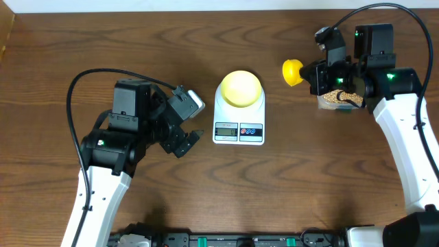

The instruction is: Scoop item into bowl and weigh 50g on scale

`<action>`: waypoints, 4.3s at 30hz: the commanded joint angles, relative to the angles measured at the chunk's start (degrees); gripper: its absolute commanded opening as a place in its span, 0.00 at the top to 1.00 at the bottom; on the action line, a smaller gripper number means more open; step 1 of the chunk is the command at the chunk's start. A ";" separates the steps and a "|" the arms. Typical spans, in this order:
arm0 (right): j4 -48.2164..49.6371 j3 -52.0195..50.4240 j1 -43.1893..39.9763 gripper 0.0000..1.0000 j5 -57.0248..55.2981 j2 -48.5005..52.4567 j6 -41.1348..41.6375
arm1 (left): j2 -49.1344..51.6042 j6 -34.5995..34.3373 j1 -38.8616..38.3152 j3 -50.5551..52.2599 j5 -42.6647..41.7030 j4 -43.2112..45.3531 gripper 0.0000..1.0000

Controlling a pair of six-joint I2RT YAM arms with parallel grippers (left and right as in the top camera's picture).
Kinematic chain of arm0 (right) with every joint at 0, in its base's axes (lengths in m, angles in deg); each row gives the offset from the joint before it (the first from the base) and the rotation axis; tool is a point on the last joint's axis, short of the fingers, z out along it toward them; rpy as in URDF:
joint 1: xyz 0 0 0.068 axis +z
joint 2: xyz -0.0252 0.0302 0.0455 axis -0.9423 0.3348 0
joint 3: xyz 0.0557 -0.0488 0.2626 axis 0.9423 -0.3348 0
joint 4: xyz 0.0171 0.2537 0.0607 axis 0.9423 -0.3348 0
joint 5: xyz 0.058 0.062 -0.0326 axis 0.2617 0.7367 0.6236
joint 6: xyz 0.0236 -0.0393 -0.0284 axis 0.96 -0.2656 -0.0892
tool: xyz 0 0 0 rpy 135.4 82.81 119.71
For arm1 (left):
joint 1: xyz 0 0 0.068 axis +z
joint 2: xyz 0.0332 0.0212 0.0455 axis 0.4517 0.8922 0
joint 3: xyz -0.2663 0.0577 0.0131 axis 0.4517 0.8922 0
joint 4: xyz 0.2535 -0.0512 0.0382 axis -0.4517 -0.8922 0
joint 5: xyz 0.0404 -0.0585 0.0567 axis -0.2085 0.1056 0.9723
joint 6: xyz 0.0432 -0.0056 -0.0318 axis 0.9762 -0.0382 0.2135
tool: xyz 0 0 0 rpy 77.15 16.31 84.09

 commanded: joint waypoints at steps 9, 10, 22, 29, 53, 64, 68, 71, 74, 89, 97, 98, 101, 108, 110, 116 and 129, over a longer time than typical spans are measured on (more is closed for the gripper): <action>0.22 1.18 -0.35 0.99 0.55 -0.31 2.38 | -0.61 0.46 0.31 0.46 -0.55 -0.13 0.06; 0.68 1.29 -0.35 0.99 0.52 -0.31 3.10 | -0.61 0.46 0.31 0.46 -0.55 -0.13 0.07; -3.19 24.04 -7.39 0.99 -3.15 3.80 7.15 | -0.61 0.46 0.31 0.46 -0.55 -0.13 0.06; -16.94 43.15 -12.11 0.99 -4.28 16.22 8.76 | -0.61 0.46 0.31 0.46 -0.55 -0.13 0.06; -43.43 55.71 -11.80 0.99 -25.09 31.58 4.92 | -0.61 0.46 0.31 0.46 -0.55 -0.13 0.06; -43.78 55.52 -12.39 0.99 -26.51 32.72 2.16 | -0.61 0.46 0.31 0.46 -0.55 -0.13 0.06; -42.84 55.52 -12.50 0.99 -26.47 32.72 0.46 | -0.61 0.46 0.31 0.46 -0.55 -0.13 0.06; -42.14 55.52 -12.44 0.99 -26.47 32.74 -1.33 | -0.61 0.46 0.31 0.46 -0.55 -0.13 0.06; -42.27 55.52 -12.48 0.99 -26.45 32.74 -1.46 | -0.61 0.46 0.31 0.46 -0.55 -0.13 0.06; -43.56 54.86 -12.41 0.99 -22.60 33.53 -2.12 | -0.61 0.46 0.31 0.46 -0.55 -0.13 0.06; -45.86 51.23 -11.85 0.99 -28.44 34.97 -1.97 | -0.61 0.46 0.31 0.46 -0.55 -0.13 0.06; -45.55 50.51 -11.87 0.99 -28.46 34.97 -1.92 | -0.61 0.46 0.31 0.46 -0.55 -0.13 0.06; -44.06 47.80 -11.91 0.99 -28.72 34.97 -5.07 | -0.61 0.46 0.31 0.46 -0.55 -0.13 0.06; -37.55 41.42 -11.91 0.99 -31.85 35.06 -5.95 | -0.61 0.46 0.31 0.46 -0.55 -0.13 0.06; -36.44 39.80 -11.91 0.99 -31.87 35.06 -5.95 | -0.61 0.46 0.31 0.46 -0.55 -0.13 0.06; -32.83 35.95 -12.22 0.99 -31.76 35.06 -5.25 | -0.61 0.46 0.31 0.46 -0.55 -0.13 0.06; -28.33 28.94 -12.44 0.99 -20.90 35.08 -5.57 | -0.61 0.46 0.31 0.46 -0.55 -0.13 0.06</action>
